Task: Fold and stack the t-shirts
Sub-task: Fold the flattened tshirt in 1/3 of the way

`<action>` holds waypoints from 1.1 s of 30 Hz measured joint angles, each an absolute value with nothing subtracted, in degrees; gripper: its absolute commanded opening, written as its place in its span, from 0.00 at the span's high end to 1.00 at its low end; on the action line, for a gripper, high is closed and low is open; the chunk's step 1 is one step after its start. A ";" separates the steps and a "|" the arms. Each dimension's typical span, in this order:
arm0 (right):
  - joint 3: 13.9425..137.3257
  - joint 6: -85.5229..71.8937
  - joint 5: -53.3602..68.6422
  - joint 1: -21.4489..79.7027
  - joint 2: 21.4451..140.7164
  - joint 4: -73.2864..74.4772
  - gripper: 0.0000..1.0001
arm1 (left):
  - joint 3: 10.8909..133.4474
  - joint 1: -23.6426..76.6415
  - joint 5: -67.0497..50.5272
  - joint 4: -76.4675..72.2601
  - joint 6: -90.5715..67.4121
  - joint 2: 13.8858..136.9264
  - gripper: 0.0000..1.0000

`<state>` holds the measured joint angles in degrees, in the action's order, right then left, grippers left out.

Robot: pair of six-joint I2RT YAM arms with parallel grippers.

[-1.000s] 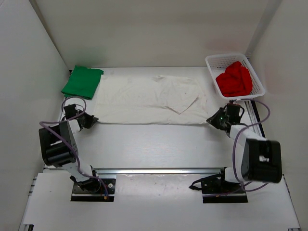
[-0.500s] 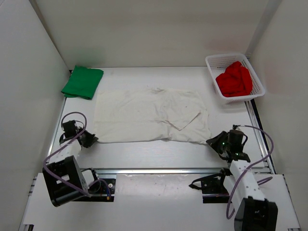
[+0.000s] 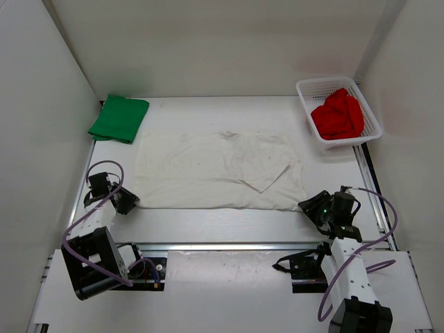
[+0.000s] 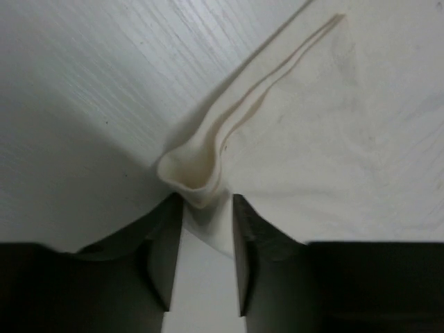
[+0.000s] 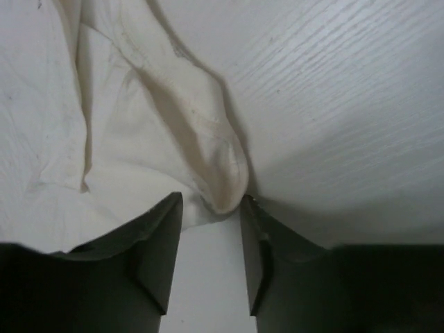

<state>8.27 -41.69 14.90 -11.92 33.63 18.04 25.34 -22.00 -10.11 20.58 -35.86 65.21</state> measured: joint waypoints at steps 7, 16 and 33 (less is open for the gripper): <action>8.14 -41.58 14.48 -9.58 34.09 15.99 0.51 | 25.34 -20.43 -6.98 21.08 -36.25 62.81 0.47; 6.00 -42.06 14.55 -8.64 33.89 11.18 0.50 | 22.79 -25.28 -10.44 15.88 -40.18 64.77 0.67; 5.89 -43.44 11.16 -8.29 36.38 8.60 0.60 | 20.91 -19.27 -10.33 10.68 -43.68 60.93 1.00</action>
<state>5.89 -43.44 11.16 -8.29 36.38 8.60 20.91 -19.27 -10.33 10.68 -43.68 60.93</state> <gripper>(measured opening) 0.414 0.134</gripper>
